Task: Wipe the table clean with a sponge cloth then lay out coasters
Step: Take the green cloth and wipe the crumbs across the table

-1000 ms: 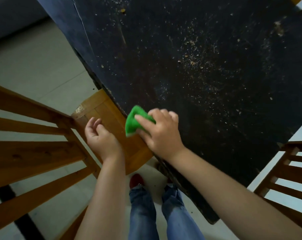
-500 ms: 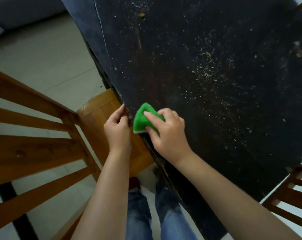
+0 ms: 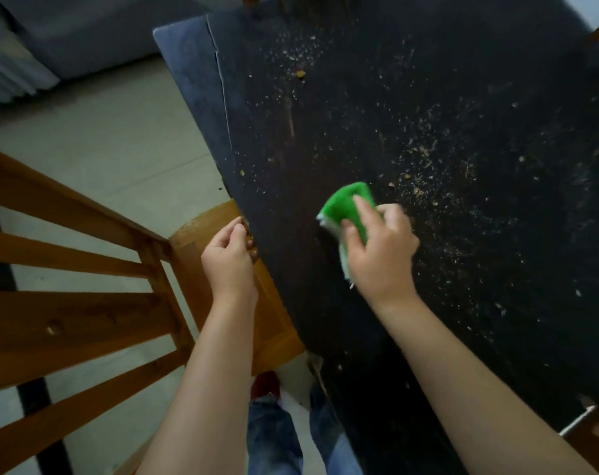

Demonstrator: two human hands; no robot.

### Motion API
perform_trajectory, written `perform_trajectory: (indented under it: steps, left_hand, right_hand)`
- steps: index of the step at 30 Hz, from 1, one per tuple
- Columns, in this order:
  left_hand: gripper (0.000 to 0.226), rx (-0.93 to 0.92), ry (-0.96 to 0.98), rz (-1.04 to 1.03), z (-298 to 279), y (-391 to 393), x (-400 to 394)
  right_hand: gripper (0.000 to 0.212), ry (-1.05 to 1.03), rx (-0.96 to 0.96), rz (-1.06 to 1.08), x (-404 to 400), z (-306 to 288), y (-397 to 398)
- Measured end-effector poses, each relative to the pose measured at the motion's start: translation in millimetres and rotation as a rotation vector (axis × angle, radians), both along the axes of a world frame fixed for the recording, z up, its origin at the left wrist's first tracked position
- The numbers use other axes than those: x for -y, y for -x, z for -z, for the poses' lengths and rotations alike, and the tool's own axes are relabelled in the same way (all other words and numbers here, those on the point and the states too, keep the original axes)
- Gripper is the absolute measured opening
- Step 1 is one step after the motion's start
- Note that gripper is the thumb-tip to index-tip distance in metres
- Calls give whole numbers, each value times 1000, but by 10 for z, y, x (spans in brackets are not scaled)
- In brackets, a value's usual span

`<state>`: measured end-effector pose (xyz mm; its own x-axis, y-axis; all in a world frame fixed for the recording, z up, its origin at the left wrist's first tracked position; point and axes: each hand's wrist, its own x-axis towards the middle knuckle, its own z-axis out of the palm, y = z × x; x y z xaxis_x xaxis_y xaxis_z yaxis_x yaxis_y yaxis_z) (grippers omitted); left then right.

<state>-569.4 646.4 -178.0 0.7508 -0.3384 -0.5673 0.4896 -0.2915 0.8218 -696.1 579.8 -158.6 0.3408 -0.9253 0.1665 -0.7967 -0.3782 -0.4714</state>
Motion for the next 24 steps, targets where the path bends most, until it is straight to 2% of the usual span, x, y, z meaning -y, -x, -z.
perform_trajectory:
  steps: [2,5,8,10,13,15,17,20,24]
  left_hand:
    - [28,-101,55,-13,6,-52,2]
    - [29,-263,186,-33,-4,-119,-59]
    - [31,-384,212,-18,12,-159,-105]
    - [32,-398,177,16,37,-184,-115]
    - [28,-270,59,-1,38,-187,-23]
    - [25,-128,-4,-37,19,-196,110]
    - [30,6,-44,-7,29,-179,234]
    - [36,168,-40,-6,95,-109,309]
    - [36,233,-30,-7,237,-85,295]
  right_hand:
    - [44,37,20,-180,-109,-14,-201]
    - [43,64,-58,-351,-197,48,-564]
    - [40,76,-183,-353,-21,150,-809]
    - [31,105,-178,-260,211,187,-837]
    - [38,-66,-205,-104,504,135,-607]
    - [42,-86,-202,3,572,133,-367]
    - [45,-20,-115,37,535,93,-255]
    - [50,52,-3,-158,417,66,-370]
    - [39,77,-42,-508,390,80,-802]
